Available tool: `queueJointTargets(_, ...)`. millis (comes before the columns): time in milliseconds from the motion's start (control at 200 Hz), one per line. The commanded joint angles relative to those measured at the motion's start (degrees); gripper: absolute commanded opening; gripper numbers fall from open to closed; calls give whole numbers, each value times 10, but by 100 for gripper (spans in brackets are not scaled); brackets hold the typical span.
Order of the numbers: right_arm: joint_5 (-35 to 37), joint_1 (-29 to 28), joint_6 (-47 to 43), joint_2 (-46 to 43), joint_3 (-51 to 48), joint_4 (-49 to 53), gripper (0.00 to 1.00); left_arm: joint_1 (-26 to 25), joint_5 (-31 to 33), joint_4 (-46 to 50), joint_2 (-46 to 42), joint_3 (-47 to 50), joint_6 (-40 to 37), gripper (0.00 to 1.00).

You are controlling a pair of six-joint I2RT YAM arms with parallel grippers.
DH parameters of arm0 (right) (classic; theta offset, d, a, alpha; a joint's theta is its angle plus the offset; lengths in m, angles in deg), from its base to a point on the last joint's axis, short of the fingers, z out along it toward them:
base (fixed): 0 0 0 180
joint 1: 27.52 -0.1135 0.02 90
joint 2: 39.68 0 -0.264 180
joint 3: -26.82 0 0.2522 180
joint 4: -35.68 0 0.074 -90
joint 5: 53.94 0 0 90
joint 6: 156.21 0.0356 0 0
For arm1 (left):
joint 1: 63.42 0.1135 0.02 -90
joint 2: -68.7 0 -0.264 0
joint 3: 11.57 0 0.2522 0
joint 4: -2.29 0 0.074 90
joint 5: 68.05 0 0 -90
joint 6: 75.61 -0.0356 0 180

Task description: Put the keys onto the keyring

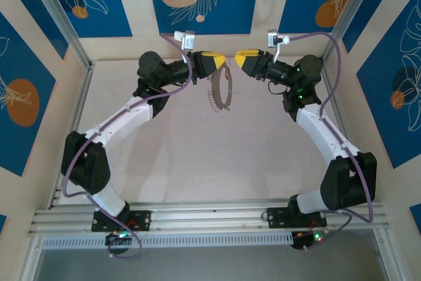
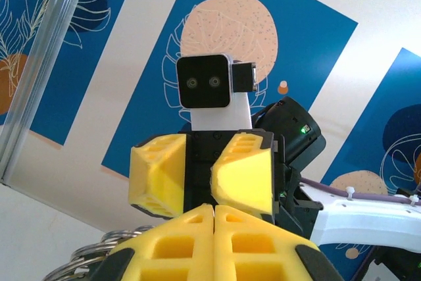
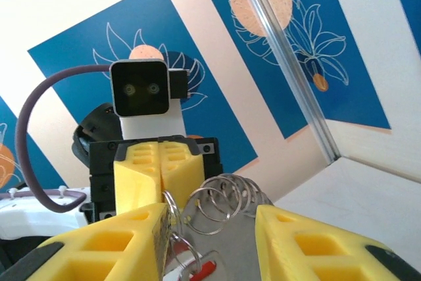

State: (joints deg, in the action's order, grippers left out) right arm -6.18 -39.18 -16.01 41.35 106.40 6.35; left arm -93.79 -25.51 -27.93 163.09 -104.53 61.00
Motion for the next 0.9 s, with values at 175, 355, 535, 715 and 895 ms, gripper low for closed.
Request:
queueJointTargets(175,-3,-26,3,19,14,-29,39,-7,6,-45,4,-13,12,0)
queueJointTargets(355,-5,-28,4,24,19,-30,30,-6,4,-46,5,-14,13,0)
queueJointTargets(535,-9,-28,5,23,21,-34,9,-6,3,-48,6,-14,14,0)
queueJointTargets(715,-21,-27,7,20,26,-37,0,-6,-2,-48,10,-16,17,0)
queueJointTargets(895,-32,-23,2,18,36,-27,0,-6,-4,-44,11,-17,17,0)
